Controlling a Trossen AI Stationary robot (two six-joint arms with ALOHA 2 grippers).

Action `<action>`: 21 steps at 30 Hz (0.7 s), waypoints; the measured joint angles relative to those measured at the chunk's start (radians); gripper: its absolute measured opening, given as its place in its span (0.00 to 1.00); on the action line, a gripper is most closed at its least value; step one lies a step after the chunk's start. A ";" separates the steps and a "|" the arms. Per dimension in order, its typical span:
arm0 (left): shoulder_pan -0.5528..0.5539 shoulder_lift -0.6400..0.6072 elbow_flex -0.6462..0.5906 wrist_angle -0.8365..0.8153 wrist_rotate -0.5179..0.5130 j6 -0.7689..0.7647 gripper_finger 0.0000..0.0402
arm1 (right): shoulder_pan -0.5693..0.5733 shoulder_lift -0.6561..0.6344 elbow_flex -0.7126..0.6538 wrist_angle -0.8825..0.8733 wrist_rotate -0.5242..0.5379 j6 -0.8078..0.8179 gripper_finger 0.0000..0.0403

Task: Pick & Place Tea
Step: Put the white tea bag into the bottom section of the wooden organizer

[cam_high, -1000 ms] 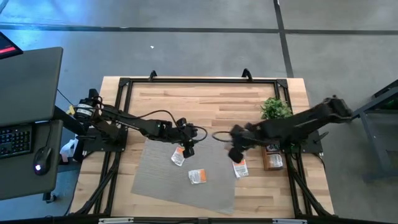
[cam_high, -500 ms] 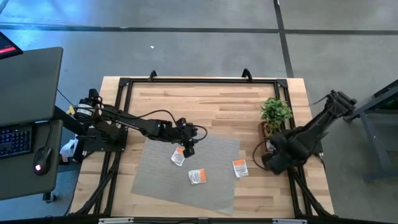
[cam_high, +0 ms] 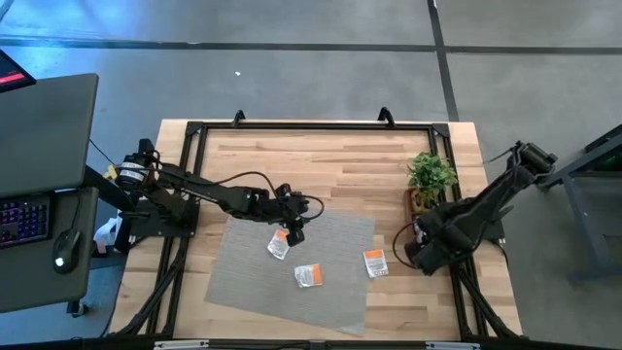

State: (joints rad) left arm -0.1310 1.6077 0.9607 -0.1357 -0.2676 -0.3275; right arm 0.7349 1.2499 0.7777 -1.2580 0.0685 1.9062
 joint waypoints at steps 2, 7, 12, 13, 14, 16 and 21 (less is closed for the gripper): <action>0.000 0.000 0.000 0.002 0.000 0.000 0.41 | -0.005 0.000 -0.017 0.023 -0.030 -0.001 0.04; 0.000 0.000 -0.001 0.007 -0.004 0.000 0.41 | -0.004 0.000 -0.030 0.042 -0.102 -0.035 0.12; 0.000 0.001 -0.001 0.007 -0.012 0.000 0.41 | -0.004 0.000 -0.001 0.057 -0.112 -0.091 0.22; 0.000 0.001 -0.001 0.007 -0.012 0.000 0.41 | -0.004 0.000 0.013 0.061 -0.117 -0.108 0.23; 0.000 0.001 -0.001 0.008 -0.013 0.000 0.41 | -0.005 0.000 0.030 0.063 -0.123 -0.120 0.25; 0.000 0.001 -0.001 0.008 -0.013 0.000 0.41 | -0.004 0.000 0.072 0.068 -0.134 -0.143 0.27; 0.000 0.001 -0.001 0.008 -0.013 -0.004 0.41 | -0.003 0.000 0.174 0.085 -0.137 -0.153 0.26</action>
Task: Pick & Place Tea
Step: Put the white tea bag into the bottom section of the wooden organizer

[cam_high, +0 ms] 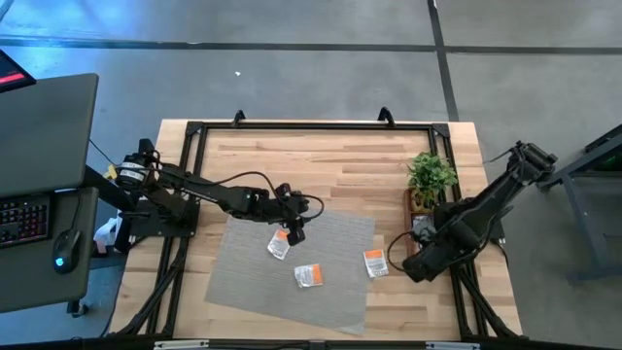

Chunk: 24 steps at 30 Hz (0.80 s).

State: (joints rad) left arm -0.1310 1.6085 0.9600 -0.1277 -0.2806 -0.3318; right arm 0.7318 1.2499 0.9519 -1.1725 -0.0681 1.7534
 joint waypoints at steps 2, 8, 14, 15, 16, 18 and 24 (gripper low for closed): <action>0.000 0.000 0.000 0.000 0.000 -0.014 0.41 | 0.004 0.000 0.017 0.037 0.106 -0.013 0.26; 0.000 0.000 0.000 -0.001 0.006 -0.017 0.41 | 0.013 0.012 -0.072 0.429 0.645 -0.490 0.26; 0.000 0.000 0.000 -0.002 0.026 -0.018 0.41 | -0.030 0.034 -0.247 0.997 0.535 -0.939 0.28; 0.000 0.000 0.000 -0.002 0.035 -0.018 0.41 | -0.039 0.042 -0.271 1.054 0.513 -0.949 0.29; 0.000 0.000 0.000 -0.002 0.035 -0.018 0.41 | -0.046 0.049 -0.292 1.095 0.487 -0.950 0.29; 0.000 0.000 0.000 -0.002 0.035 -0.018 0.41 | -0.059 0.066 -0.319 1.117 0.434 -0.952 0.31; 0.000 0.000 0.000 -0.001 0.035 -0.031 0.41 | -0.064 0.117 -0.371 1.098 0.293 -1.023 0.39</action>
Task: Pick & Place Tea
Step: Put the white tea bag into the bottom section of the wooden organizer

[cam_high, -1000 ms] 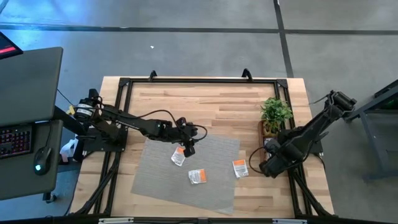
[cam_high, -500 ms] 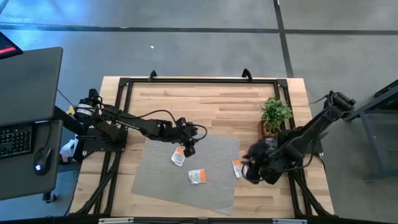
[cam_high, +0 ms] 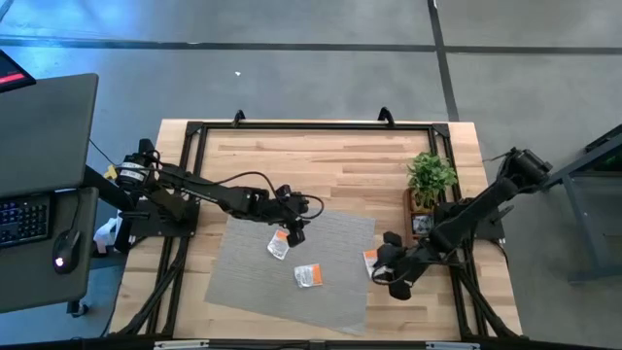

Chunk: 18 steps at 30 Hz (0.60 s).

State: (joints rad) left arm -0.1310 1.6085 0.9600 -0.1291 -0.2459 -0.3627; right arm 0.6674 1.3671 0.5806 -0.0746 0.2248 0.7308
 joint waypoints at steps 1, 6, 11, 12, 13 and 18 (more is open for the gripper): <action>0.000 0.000 0.000 0.000 0.000 -0.010 0.41 | 0.000 0.014 -0.001 0.002 -0.002 -0.024 0.40; 0.000 0.000 0.000 0.002 -0.023 -0.040 0.41 | 0.001 0.125 -0.002 -0.018 -0.055 -0.123 0.44; 0.000 0.000 0.000 0.013 -0.035 -0.042 0.41 | 0.001 0.218 0.004 -0.030 0.010 -0.209 0.41; 0.000 0.000 0.000 0.018 -0.035 -0.043 0.41 | 0.001 0.229 0.006 -0.035 0.028 -0.224 0.40; 0.000 0.000 0.000 0.024 -0.035 -0.044 0.41 | 0.001 0.237 0.006 -0.038 0.038 -0.240 0.39; 0.000 0.000 0.000 0.031 -0.035 -0.065 0.41 | 0.000 0.244 0.008 -0.051 0.050 -0.323 0.24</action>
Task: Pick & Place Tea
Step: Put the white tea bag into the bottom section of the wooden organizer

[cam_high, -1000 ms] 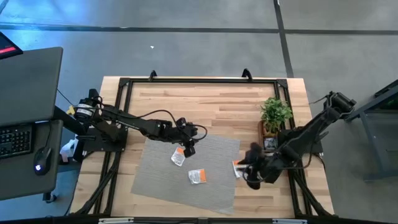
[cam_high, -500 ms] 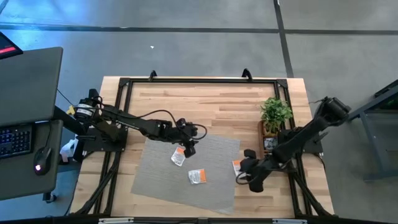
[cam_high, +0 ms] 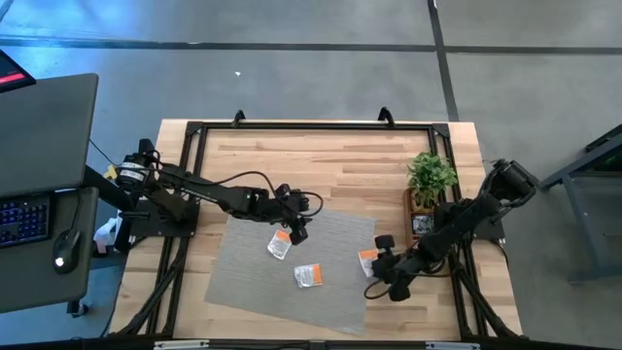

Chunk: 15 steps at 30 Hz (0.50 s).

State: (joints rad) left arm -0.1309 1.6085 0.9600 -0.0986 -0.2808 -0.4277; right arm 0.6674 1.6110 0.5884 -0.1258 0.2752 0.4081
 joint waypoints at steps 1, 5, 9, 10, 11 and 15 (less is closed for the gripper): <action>0.000 0.000 0.000 0.000 0.000 0.000 0.41 | 0.000 -0.002 0.000 0.000 0.000 -0.018 0.20; 0.000 0.000 0.000 0.001 0.001 -0.002 0.41 | 0.000 -0.017 -0.004 -0.014 0.028 -0.068 0.03; 0.000 0.000 0.000 0.019 0.000 -0.003 0.41 | -0.001 -0.044 0.026 -0.046 0.078 -0.192 0.06; 0.000 0.000 0.000 0.037 0.002 -0.003 0.41 | -0.001 -0.048 0.038 -0.060 0.102 -0.253 0.06; 0.000 0.000 0.000 0.058 0.011 -0.003 0.41 | -0.002 -0.053 0.053 -0.066 0.135 -0.333 0.06; 0.005 0.000 0.000 0.168 0.117 -0.040 0.41 | -0.013 -0.052 0.129 -0.029 0.230 -0.709 0.01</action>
State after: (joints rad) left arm -0.1263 1.6085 0.9600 0.0697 -0.1641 -0.4676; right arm 0.6548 1.5592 0.7173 -0.1552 0.5052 -0.3010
